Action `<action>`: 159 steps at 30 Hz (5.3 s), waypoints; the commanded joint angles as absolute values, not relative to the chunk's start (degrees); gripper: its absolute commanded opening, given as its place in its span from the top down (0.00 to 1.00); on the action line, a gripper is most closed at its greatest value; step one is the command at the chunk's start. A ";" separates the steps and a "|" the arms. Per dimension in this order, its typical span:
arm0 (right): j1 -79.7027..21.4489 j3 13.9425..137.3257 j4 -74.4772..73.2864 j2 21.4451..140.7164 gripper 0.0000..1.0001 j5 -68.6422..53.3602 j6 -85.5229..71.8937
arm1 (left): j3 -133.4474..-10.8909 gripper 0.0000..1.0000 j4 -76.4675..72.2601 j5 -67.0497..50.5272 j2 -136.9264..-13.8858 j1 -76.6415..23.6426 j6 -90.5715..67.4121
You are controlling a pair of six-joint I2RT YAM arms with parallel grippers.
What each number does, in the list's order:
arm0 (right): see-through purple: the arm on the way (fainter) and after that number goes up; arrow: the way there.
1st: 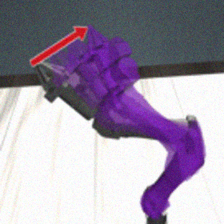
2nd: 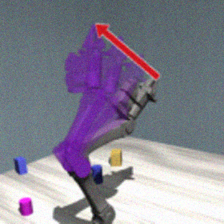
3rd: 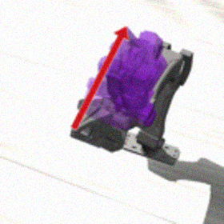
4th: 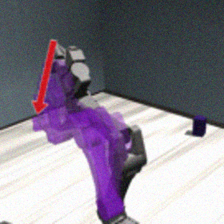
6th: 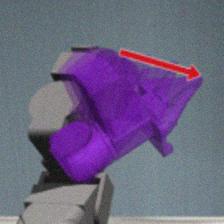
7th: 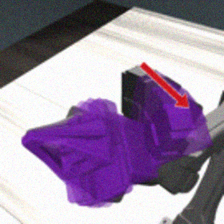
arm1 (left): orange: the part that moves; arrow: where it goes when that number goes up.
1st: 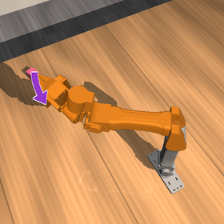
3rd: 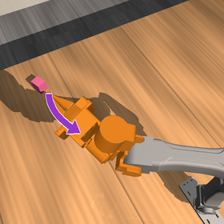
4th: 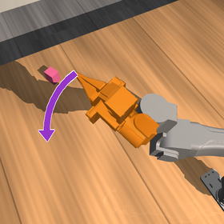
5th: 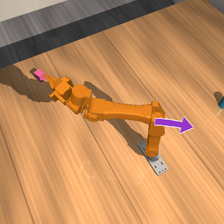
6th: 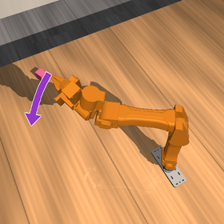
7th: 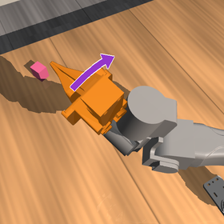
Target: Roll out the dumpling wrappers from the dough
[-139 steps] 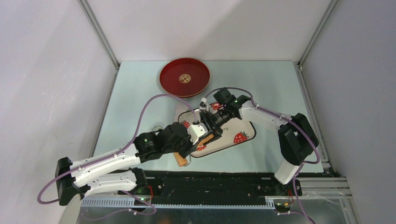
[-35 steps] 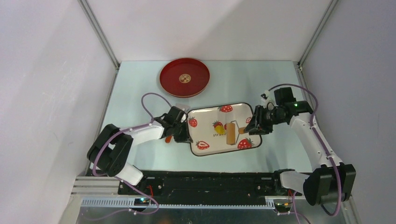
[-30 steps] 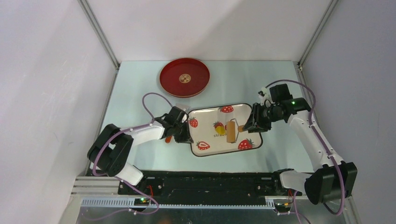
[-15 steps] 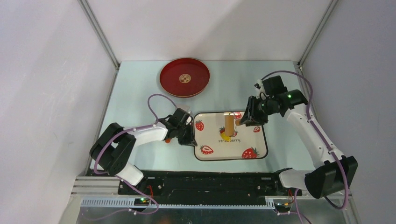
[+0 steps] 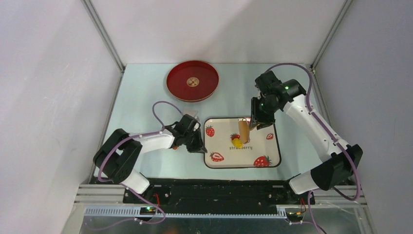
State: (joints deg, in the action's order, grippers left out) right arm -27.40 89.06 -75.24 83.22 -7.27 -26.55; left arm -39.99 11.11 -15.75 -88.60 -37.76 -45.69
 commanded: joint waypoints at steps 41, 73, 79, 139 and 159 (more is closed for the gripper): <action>-32.57 88.07 -72.89 94.16 1.00 -3.38 -28.38 | -33.57 1.00 5.56 -13.80 -89.13 -38.71 -51.07; -35.66 80.69 -68.59 97.93 1.00 1.15 -29.05 | -33.82 1.00 5.54 -14.11 -89.86 -38.75 -51.02; -36.73 80.68 -67.32 97.62 1.00 -0.91 -29.77 | -33.84 1.00 5.55 -14.15 -89.94 -38.69 -51.06; -40.92 84.05 -65.79 96.61 1.00 -0.90 -32.26 | -33.93 1.00 5.57 -14.33 -90.30 -38.76 -50.98; -43.82 82.91 -63.32 100.85 1.00 -3.99 -33.05 | -34.03 1.00 5.60 -14.55 -90.52 -38.70 -50.89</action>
State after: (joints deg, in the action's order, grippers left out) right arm -41.47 84.66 -71.22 96.38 5.98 -31.07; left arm -35.35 1.83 -17.58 -87.99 -37.98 -51.62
